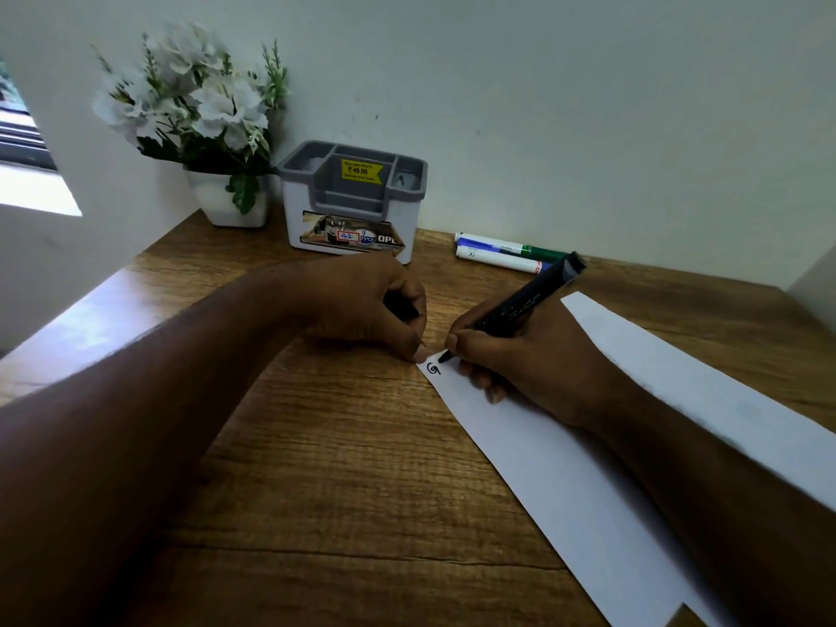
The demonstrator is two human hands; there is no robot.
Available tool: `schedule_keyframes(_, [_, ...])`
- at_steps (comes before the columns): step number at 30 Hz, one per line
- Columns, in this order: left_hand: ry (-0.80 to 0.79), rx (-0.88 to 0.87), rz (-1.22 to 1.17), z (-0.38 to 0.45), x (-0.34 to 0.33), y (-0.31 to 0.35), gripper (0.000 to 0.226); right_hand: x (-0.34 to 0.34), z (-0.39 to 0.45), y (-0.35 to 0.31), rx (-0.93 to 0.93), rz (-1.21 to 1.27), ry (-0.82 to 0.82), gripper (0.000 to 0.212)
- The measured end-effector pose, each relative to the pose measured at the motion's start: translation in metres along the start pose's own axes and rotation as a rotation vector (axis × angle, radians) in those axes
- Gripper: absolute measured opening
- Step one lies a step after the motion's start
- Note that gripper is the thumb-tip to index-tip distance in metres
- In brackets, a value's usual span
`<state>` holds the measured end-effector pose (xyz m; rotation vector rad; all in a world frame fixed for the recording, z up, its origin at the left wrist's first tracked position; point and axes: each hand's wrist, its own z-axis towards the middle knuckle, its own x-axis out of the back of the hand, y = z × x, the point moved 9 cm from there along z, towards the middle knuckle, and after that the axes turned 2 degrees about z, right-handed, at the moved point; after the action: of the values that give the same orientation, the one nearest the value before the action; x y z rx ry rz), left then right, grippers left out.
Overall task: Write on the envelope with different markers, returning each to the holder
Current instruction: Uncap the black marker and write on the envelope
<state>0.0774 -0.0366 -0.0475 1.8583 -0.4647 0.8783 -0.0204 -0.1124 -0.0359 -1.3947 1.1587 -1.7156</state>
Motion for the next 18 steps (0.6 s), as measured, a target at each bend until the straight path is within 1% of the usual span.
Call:
schedule_keyframes(4, [0.002,0.006,-0.007,-0.0004,0.0005,-0.0002,0.012,-0.0018,0.001,0.0004,-0.02,0.011,-0.028,0.008])
schedule_keyframes(10, [0.01,-0.013,-0.008,-0.0005,0.0001,0.0019,0.014,0.0004,0.0018,-0.0003,-0.03,0.013,0.016,0.015])
schedule_keyframes(14, [0.003,-0.019,-0.028,-0.0015,0.0,0.0026,0.014,0.0012,0.0013,0.0001,-0.025,0.012,0.021,0.013])
schedule_keyframes(18, [0.012,-0.014,0.006,-0.0005,-0.0001,0.0026,0.013,0.0035,0.0016,0.0008,-0.024,0.025,0.053,0.011])
